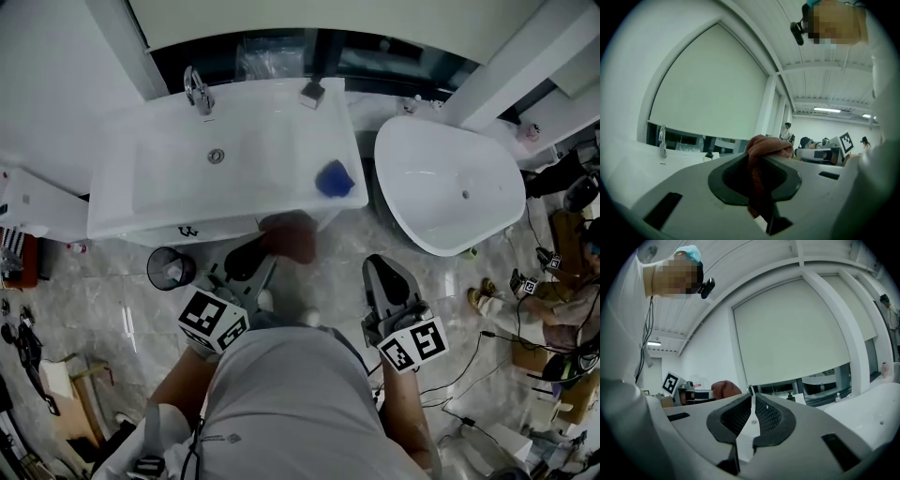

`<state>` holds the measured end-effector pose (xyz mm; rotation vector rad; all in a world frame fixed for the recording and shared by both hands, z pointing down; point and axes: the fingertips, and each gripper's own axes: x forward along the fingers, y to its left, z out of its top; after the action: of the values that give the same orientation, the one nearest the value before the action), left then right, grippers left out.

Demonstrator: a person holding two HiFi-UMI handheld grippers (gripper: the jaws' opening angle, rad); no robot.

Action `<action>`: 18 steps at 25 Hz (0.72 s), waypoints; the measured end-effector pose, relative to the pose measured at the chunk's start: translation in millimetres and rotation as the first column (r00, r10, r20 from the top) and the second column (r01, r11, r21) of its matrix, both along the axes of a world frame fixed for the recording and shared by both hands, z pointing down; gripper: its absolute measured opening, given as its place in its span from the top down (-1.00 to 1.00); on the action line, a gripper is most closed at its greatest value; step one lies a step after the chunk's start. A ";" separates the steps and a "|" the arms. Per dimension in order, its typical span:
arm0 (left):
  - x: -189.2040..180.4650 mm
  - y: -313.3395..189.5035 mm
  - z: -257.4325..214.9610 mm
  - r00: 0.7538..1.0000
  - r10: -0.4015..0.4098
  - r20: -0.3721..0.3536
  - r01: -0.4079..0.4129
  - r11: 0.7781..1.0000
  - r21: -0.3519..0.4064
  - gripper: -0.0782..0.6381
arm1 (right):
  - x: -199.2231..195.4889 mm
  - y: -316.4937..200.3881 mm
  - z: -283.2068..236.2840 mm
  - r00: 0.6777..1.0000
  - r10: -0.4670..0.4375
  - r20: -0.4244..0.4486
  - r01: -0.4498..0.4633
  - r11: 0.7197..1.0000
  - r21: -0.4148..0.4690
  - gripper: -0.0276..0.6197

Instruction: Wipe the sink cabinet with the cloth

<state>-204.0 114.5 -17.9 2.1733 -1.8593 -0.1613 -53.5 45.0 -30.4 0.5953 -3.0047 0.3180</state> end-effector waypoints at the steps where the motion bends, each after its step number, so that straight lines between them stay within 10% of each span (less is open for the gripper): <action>1: 0.4 1.5 -4.4 1.000 -0.001 0.001 0.001 1.000 0.009 0.61 | 1.7 0.9 -1.0 1.000 0.001 -0.002 -0.001 1.000 0.005 0.80; 18: 5.0 18.4 3.1 0.997 0.004 -0.077 -0.006 1.000 -0.019 0.61 | 5.3 17.7 -14.1 1.000 0.002 -0.010 -0.002 0.998 0.064 0.80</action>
<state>-199.0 132.9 -14.8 2.1277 -1.8062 -0.2213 -48.2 62.8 -44.5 0.6033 -3.0142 0.2192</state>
